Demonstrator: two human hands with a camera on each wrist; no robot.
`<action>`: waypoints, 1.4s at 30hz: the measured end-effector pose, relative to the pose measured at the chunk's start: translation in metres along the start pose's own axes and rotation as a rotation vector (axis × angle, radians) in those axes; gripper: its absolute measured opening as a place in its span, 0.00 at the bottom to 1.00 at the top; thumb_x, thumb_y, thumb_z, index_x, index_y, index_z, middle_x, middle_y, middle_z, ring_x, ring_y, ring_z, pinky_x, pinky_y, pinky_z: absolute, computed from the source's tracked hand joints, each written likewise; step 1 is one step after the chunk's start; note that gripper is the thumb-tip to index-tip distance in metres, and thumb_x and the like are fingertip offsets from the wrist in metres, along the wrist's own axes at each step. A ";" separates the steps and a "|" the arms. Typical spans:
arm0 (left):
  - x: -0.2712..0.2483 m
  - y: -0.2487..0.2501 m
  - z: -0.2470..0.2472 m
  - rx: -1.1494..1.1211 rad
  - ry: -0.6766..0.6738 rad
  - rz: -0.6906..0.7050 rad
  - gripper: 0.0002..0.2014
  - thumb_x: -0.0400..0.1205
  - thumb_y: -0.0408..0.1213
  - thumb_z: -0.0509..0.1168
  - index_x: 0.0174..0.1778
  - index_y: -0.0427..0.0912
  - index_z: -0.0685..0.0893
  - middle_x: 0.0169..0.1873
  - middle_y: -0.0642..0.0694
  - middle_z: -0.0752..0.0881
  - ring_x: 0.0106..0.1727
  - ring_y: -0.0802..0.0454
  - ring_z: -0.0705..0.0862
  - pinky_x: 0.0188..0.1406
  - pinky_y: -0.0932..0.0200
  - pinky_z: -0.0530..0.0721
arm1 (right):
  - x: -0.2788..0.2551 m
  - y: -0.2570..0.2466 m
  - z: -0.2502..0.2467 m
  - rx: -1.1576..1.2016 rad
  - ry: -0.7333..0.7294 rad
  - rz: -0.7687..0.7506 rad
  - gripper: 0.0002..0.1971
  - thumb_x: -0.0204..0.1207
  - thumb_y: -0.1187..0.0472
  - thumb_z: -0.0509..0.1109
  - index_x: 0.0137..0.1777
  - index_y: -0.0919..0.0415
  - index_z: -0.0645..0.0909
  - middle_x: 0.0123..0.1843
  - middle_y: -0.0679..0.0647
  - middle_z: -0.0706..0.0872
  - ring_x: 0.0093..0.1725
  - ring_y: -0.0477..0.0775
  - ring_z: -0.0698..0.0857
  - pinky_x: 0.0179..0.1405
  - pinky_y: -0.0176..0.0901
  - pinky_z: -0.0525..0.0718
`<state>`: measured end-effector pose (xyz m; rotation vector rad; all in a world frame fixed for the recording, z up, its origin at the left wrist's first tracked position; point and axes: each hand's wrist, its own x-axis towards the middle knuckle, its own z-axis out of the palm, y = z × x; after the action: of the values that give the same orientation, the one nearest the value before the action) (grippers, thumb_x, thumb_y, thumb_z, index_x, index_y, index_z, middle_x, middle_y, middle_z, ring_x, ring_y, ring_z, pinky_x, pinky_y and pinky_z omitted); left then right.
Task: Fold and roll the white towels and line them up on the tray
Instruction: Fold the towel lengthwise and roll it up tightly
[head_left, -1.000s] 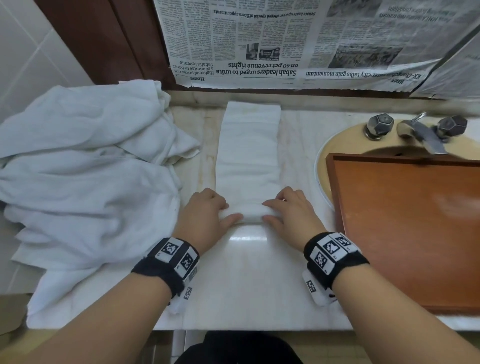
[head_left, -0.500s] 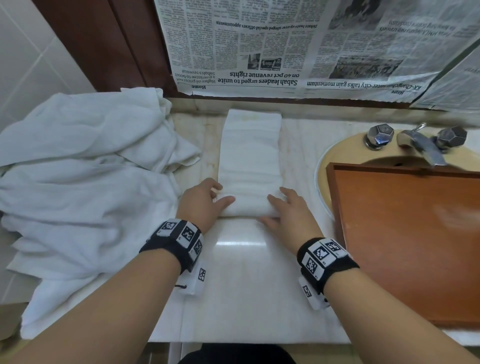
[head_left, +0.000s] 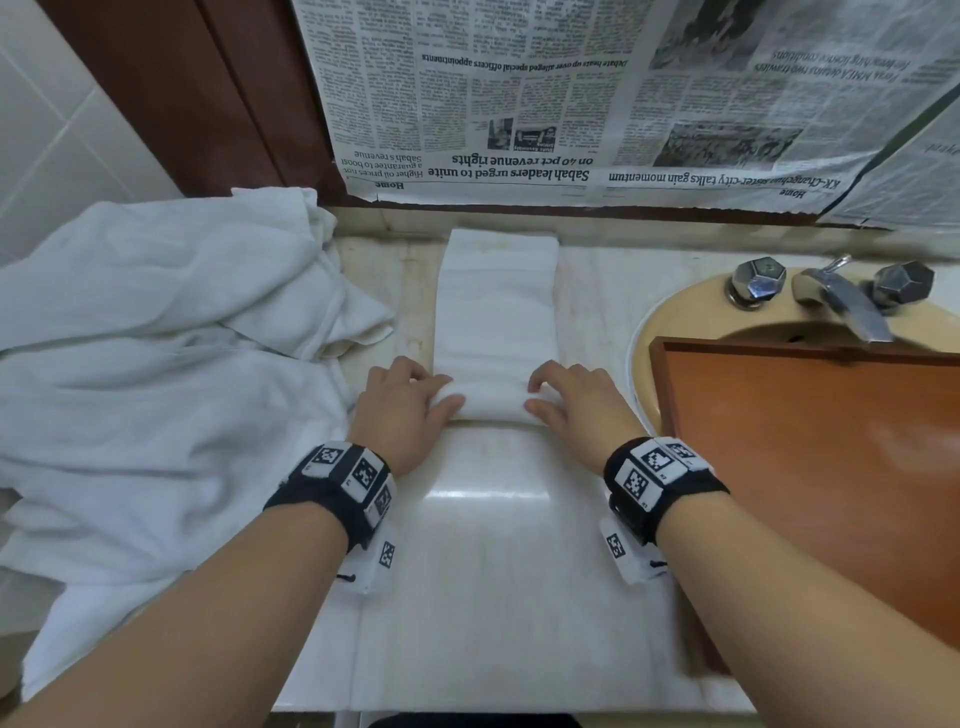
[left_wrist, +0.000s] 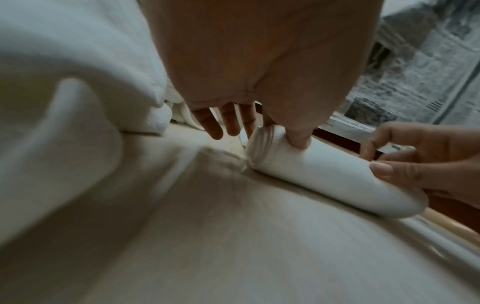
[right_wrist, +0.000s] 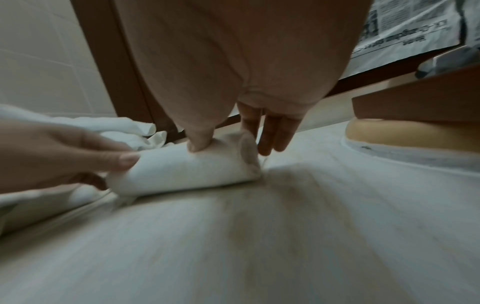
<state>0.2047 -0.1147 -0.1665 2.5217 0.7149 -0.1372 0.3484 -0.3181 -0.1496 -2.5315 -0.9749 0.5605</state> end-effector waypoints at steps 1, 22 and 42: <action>0.004 0.001 -0.001 -0.026 -0.019 -0.036 0.24 0.88 0.62 0.56 0.75 0.58 0.83 0.67 0.49 0.77 0.67 0.42 0.70 0.71 0.41 0.75 | -0.001 -0.001 0.003 -0.053 0.039 0.000 0.13 0.86 0.44 0.63 0.66 0.45 0.79 0.60 0.53 0.83 0.66 0.61 0.74 0.63 0.55 0.76; -0.047 0.008 0.002 0.067 -0.152 0.210 0.25 0.75 0.67 0.72 0.66 0.62 0.88 0.52 0.58 0.79 0.57 0.54 0.72 0.61 0.55 0.74 | -0.037 0.011 -0.029 0.047 -0.423 0.005 0.15 0.78 0.47 0.77 0.62 0.52 0.88 0.53 0.47 0.85 0.54 0.50 0.84 0.43 0.28 0.75; -0.062 0.014 0.023 -0.291 0.059 0.010 0.30 0.79 0.59 0.74 0.75 0.50 0.82 0.66 0.54 0.81 0.64 0.55 0.82 0.70 0.51 0.82 | -0.042 0.005 -0.013 -0.037 -0.133 0.085 0.25 0.78 0.35 0.69 0.71 0.46 0.83 0.69 0.46 0.70 0.70 0.50 0.71 0.70 0.49 0.75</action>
<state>0.1599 -0.1650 -0.1664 2.2583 0.6907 0.0423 0.3288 -0.3532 -0.1316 -2.6067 -0.9339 0.7511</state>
